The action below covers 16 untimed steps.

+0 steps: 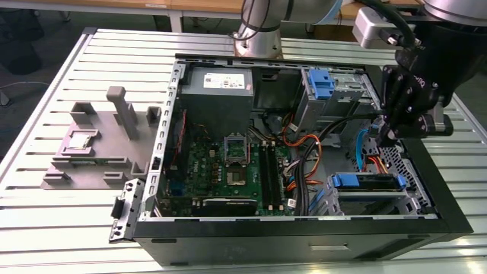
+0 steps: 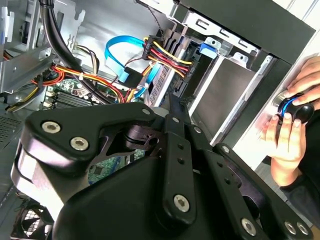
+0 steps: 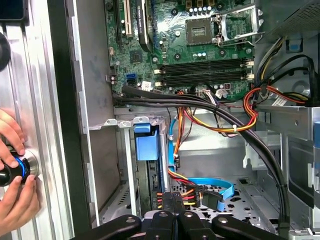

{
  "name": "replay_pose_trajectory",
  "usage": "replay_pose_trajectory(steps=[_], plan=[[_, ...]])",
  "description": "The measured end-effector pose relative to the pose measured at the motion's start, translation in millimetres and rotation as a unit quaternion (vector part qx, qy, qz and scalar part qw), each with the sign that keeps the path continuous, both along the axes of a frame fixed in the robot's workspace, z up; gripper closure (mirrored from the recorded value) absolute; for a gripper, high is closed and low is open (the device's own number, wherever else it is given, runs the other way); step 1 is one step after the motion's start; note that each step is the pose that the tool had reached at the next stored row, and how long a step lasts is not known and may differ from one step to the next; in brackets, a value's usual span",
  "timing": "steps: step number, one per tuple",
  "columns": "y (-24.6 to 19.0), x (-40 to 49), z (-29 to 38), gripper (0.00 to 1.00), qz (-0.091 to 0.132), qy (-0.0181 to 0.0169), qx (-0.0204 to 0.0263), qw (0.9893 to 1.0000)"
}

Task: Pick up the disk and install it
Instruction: 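Insert the second disk wire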

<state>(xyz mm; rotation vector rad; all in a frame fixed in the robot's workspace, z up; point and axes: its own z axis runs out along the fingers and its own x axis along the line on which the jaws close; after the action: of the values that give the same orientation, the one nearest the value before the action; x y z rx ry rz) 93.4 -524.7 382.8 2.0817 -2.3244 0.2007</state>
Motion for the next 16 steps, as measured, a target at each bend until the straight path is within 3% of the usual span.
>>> replay_pose_trajectory(steps=[9, 13, 16], plan=[[2.0, 0.1, -0.4, 0.89, -0.004, 0.0050, 0.0005, 1.0000], [2.1, 0.7, -0.4, 0.89, -0.005, 0.0126, 0.0012, 0.9999], [2.1, 1.2, -0.4, 0.89, -0.005, 0.0172, 0.0046, 0.9998]])
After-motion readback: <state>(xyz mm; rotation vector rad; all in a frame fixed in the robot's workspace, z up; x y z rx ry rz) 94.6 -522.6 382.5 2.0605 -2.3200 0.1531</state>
